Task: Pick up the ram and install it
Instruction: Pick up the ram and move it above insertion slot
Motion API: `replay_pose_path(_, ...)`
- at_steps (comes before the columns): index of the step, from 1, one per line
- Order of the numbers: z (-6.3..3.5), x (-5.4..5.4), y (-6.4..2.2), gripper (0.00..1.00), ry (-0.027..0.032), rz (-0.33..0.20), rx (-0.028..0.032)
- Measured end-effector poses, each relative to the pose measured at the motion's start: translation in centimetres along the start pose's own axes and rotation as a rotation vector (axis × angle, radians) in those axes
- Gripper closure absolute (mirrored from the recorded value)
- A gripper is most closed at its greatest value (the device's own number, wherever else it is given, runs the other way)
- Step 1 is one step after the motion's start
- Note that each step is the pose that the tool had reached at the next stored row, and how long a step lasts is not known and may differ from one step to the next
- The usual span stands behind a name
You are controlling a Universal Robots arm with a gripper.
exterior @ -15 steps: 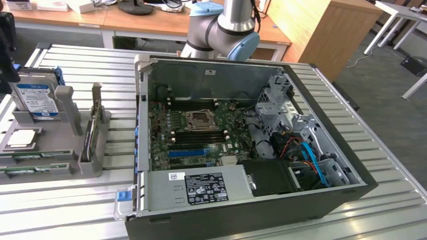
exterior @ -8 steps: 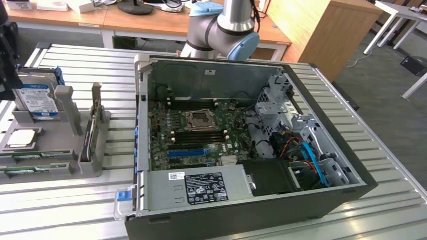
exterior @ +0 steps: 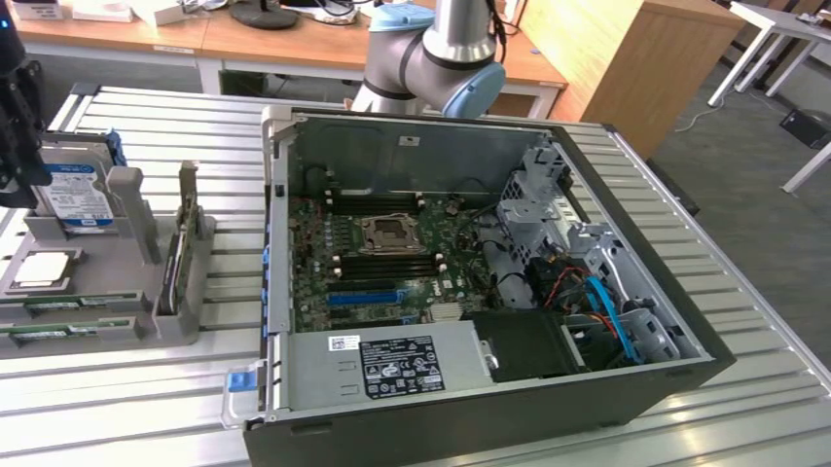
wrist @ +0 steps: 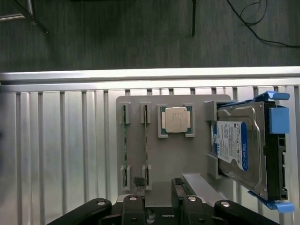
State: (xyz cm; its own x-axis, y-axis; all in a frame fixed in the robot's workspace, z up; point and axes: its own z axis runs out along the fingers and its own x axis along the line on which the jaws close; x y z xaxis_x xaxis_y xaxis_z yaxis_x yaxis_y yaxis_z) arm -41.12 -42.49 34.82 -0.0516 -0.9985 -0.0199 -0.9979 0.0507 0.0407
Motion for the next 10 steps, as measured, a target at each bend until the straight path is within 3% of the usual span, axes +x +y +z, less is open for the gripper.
replay_pose_path(5,0.75,0.02,-0.03,0.64,0.0001,0.000,-0.0001)
replay_pose_path(10,0.79,0.02,-0.03,0.64,0.0001,0.000,-0.0001)
